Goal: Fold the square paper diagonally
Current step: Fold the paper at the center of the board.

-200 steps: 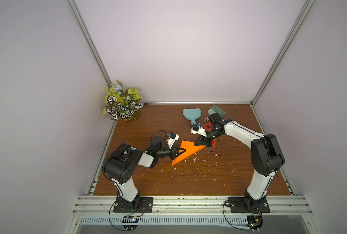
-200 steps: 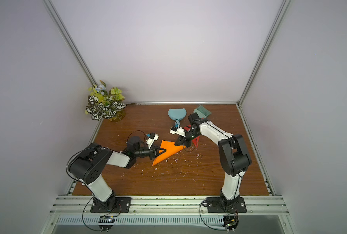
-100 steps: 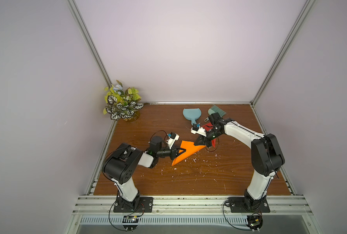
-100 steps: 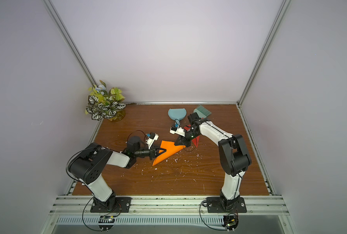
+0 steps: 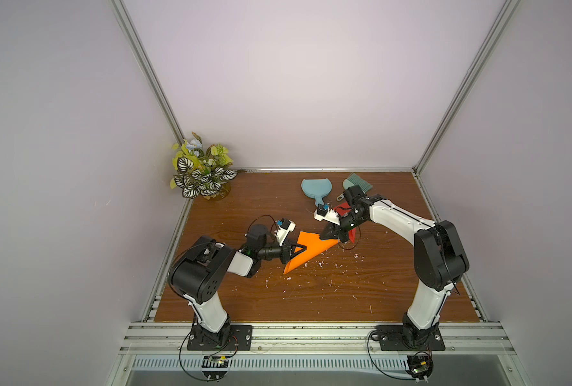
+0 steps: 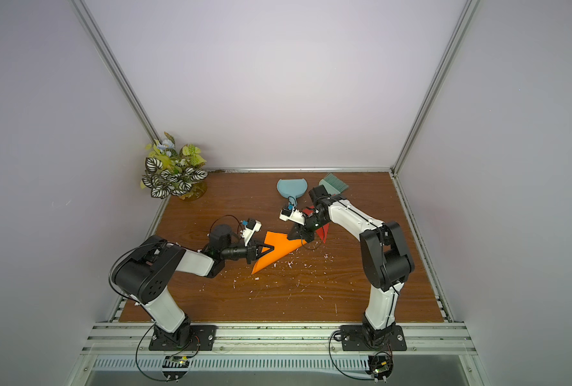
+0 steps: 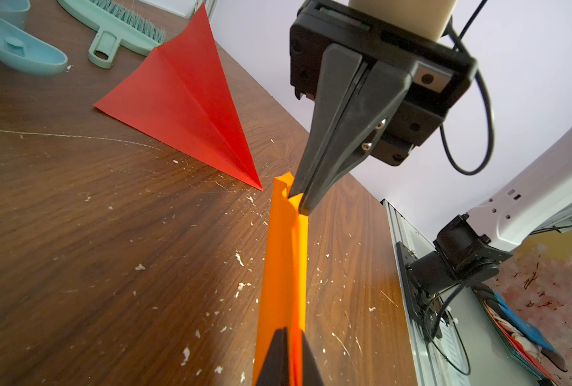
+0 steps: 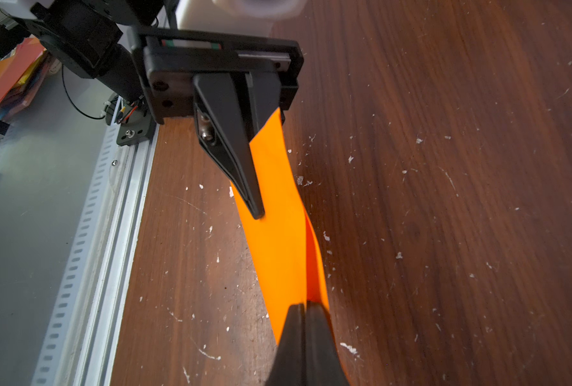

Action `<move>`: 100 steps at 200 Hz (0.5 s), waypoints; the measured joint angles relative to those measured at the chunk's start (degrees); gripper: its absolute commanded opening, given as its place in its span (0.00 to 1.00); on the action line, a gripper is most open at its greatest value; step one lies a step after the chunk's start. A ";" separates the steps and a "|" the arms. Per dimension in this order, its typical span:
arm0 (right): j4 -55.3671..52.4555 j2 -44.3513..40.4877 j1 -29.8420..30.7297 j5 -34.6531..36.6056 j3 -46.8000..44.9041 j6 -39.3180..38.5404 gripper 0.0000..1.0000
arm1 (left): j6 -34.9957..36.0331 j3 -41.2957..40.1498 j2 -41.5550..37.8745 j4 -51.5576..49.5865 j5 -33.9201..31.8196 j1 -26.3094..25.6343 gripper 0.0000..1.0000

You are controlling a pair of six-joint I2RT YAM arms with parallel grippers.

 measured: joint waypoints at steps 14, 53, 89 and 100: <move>0.00 0.00 0.00 0.02 0.00 0.00 0.00 | 0.02 0.00 0.00 -0.02 0.00 0.00 0.09; 0.00 0.02 0.15 0.07 0.00 0.00 0.00 | 0.00 0.00 0.00 -0.02 0.00 0.00 0.09; -0.02 0.04 0.39 0.35 0.00 -0.11 0.00 | 0.00 0.00 0.00 -0.02 0.00 0.00 0.09; -0.02 0.07 0.44 0.42 0.00 -0.15 0.00 | 0.00 0.00 0.00 -0.02 0.00 0.00 0.09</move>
